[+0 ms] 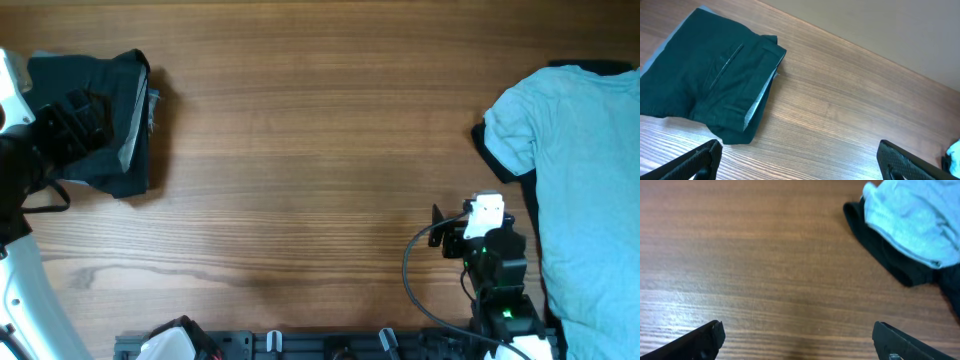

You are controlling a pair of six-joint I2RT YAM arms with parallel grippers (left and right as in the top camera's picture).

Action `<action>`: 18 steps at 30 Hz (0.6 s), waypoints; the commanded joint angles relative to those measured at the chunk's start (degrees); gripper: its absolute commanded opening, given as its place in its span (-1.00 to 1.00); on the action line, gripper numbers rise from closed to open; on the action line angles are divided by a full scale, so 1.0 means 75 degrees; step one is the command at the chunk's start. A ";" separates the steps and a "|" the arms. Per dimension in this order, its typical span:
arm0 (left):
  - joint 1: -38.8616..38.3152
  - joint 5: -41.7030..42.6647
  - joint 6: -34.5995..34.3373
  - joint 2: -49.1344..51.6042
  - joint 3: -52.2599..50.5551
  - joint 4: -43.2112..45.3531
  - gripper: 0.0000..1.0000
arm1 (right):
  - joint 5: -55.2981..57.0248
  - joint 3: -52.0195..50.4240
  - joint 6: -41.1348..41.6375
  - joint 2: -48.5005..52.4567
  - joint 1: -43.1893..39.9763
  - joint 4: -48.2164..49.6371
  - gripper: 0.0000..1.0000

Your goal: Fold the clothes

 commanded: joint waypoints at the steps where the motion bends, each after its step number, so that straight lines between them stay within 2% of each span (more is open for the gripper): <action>1: -0.0006 -0.0076 0.0149 0.0070 -0.0026 0.0009 1.00 | -0.0067 -0.0003 -0.0134 0.0303 -0.0041 0.0020 0.99; 4: -0.0006 -0.0076 0.0149 0.0076 -0.0026 0.0012 1.00 | -0.0070 -0.0003 -0.0131 0.0143 -0.0041 0.0015 0.99; 10: -0.0006 -0.0114 0.0152 0.0076 -0.0026 0.0006 1.00 | -0.0067 -0.0003 -0.0134 -0.2908 -0.0044 0.0023 0.99; 14: -0.0006 -0.0216 0.0152 0.0076 -0.0026 0.0012 1.00 | -0.0067 -0.0003 -0.0131 -0.4226 -0.0402 0.0020 0.99; 18: -0.0006 -0.0242 0.0152 0.0076 -0.0026 0.0009 1.00 | -0.0064 -0.0003 -0.0143 -0.4319 -0.1020 0.0029 0.99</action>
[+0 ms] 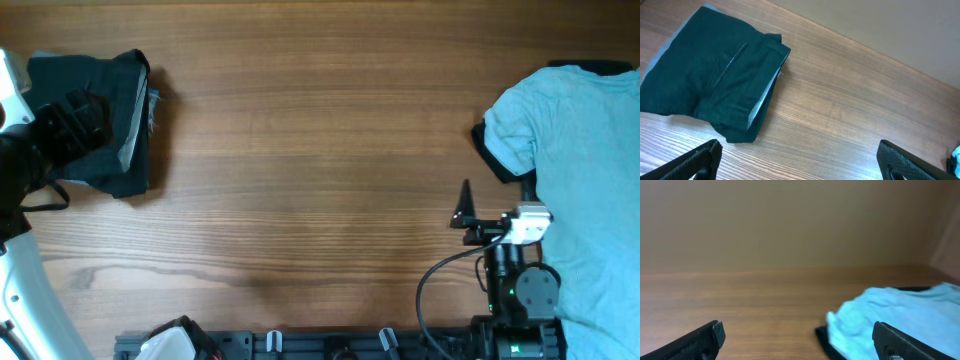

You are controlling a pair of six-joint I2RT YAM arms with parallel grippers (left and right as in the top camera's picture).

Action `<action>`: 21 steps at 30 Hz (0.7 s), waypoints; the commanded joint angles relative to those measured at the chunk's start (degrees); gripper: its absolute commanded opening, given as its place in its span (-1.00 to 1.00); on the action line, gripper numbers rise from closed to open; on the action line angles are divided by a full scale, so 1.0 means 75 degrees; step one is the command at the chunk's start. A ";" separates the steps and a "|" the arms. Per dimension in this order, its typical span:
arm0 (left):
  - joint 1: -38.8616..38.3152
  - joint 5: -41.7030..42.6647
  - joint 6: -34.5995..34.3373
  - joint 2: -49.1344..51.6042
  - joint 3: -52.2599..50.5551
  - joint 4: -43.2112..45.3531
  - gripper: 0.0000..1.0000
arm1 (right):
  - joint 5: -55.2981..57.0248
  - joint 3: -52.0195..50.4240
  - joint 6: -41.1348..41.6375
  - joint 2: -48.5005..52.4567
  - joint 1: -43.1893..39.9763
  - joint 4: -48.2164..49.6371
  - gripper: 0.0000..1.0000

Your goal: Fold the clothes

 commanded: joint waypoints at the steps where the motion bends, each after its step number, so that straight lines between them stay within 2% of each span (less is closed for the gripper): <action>1: -0.0006 -0.0102 0.0152 0.0017 -0.0026 0.0026 1.00 | -0.0044 -0.0006 -0.0134 -0.0114 -0.0265 -0.0035 1.00; 11: -0.0006 0.0227 0.0146 0.0012 -0.0026 0.0227 1.00 | -0.0044 -0.0009 -0.0134 -0.0099 -0.0265 -0.0044 0.99; 17: -0.0128 0.1714 0.0137 -0.0020 -0.0026 0.1274 1.00 | -0.0044 -0.0006 -0.0134 -0.0099 -0.0265 -0.0044 0.99; 21: -0.0935 0.1585 0.0152 -0.0408 -0.0356 0.2541 1.00 | -0.0044 -0.0009 -0.0134 -0.0099 -0.0265 -0.0041 0.99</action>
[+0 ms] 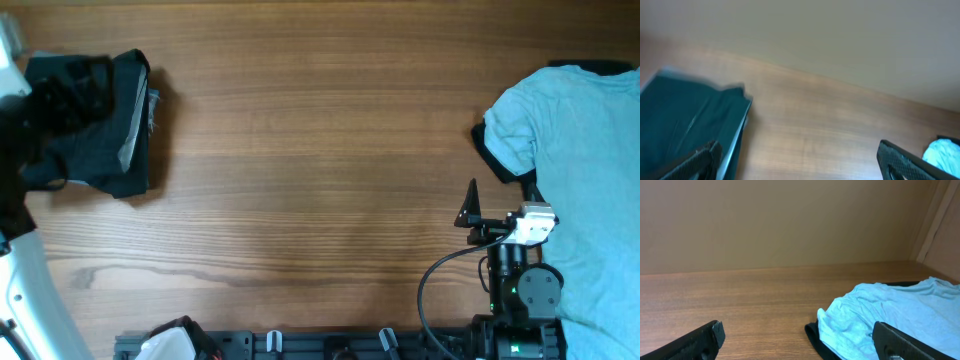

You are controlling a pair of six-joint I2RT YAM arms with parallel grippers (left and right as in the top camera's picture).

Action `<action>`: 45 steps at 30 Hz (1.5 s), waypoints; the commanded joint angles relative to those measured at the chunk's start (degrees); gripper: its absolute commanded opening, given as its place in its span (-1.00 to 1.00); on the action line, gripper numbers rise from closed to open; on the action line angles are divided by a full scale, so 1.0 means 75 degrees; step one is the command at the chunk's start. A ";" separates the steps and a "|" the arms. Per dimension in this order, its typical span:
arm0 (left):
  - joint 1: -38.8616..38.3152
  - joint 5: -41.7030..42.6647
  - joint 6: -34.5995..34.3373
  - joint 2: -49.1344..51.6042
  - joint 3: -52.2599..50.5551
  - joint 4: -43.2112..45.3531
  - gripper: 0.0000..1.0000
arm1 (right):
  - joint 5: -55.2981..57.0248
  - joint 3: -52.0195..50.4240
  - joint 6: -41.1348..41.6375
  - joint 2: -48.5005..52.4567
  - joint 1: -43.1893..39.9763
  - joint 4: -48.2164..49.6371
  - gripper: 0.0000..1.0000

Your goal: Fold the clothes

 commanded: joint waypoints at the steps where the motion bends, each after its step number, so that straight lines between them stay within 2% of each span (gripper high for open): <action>1: -0.1061 -0.0015 0.0125 -0.0676 -0.0577 0.0973 1.00 | -0.0044 -0.0006 -0.0134 -0.0096 -0.0038 0.0020 1.00; 5: -0.2687 -0.1483 0.0125 -0.1953 -0.2122 0.2063 1.00 | -0.0044 -0.0006 -0.0134 -0.0096 -0.0038 0.0020 0.99; 7: -0.3144 -0.1993 0.0125 -0.2725 -0.3284 0.2821 1.00 | -0.0044 -0.0009 -0.0134 -0.0096 -0.0038 0.0017 0.99; 11: -0.3264 -0.2189 0.0125 -0.4645 -0.6155 0.4960 1.00 | -0.0044 -0.0006 -0.0134 -0.0096 -0.0038 0.0020 1.00; 17: -0.3261 -0.2189 0.0125 -0.7918 -0.9643 0.7023 1.00 | -0.0044 -0.0006 -0.0137 -0.0096 -0.0038 0.0020 1.00; 21: -0.3261 -0.2194 0.0125 -0.9550 -1.0666 0.7262 1.00 | -0.0044 -0.0006 -0.0134 -0.0096 -0.0038 0.0020 0.99; 27: -0.3276 -0.3080 0.0154 -0.9626 -1.0908 0.6653 1.00 | -0.0044 -0.0009 -0.0134 -0.0096 -0.0038 0.0020 1.00; 31: -0.3220 -0.4278 0.0152 -0.9626 -1.2126 0.6618 1.00 | -0.0044 -0.0009 -0.0134 -0.0096 -0.0038 0.0017 1.00; 34: -0.3217 -0.4258 0.0149 -0.9623 -1.3012 0.7128 1.00 | -0.0044 -0.0006 -0.0137 -0.0096 -0.0038 0.0020 0.99; 45: -0.3200 -0.4266 0.0149 -0.9608 -1.3012 0.7149 1.00 | -0.0044 -0.0006 -0.0134 -0.0096 -0.0038 0.0020 0.99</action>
